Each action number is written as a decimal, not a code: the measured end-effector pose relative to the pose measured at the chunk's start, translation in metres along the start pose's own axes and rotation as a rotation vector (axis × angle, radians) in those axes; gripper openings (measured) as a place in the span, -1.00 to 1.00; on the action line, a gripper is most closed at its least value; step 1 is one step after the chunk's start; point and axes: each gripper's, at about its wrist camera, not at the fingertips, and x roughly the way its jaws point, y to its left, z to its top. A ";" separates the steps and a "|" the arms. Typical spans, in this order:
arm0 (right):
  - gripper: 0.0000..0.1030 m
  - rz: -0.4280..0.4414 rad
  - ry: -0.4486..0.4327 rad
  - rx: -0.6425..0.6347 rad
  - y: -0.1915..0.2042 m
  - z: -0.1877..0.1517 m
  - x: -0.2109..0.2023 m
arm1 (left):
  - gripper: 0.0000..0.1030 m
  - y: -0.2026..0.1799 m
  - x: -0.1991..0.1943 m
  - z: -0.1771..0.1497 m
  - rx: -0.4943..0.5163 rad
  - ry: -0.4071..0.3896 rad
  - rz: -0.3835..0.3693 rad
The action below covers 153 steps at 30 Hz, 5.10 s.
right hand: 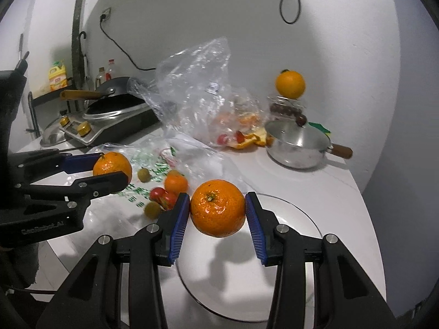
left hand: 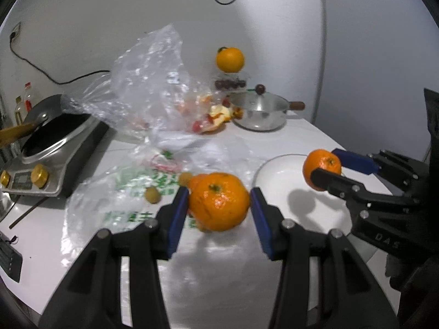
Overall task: Organize fruits
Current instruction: 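Carry both held oranges over the white plate, then lower the orange onto the white plate and open the right gripper, then lower the orange onto the white plate and open the left gripper, then move the right gripper to a red cherry tomato while the left gripper returns to the bag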
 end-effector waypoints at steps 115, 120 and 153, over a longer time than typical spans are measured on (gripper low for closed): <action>0.05 -0.062 0.022 0.058 -0.005 -0.024 -0.015 | 0.07 0.005 0.003 -0.020 -0.044 0.031 -0.057; 0.05 -0.066 0.031 0.044 0.012 -0.017 -0.004 | 0.20 0.030 0.003 -0.025 -0.076 0.025 -0.049; -0.32 -0.169 0.242 -0.185 0.108 -0.004 0.104 | 0.20 0.121 0.026 -0.048 -0.213 0.039 -0.034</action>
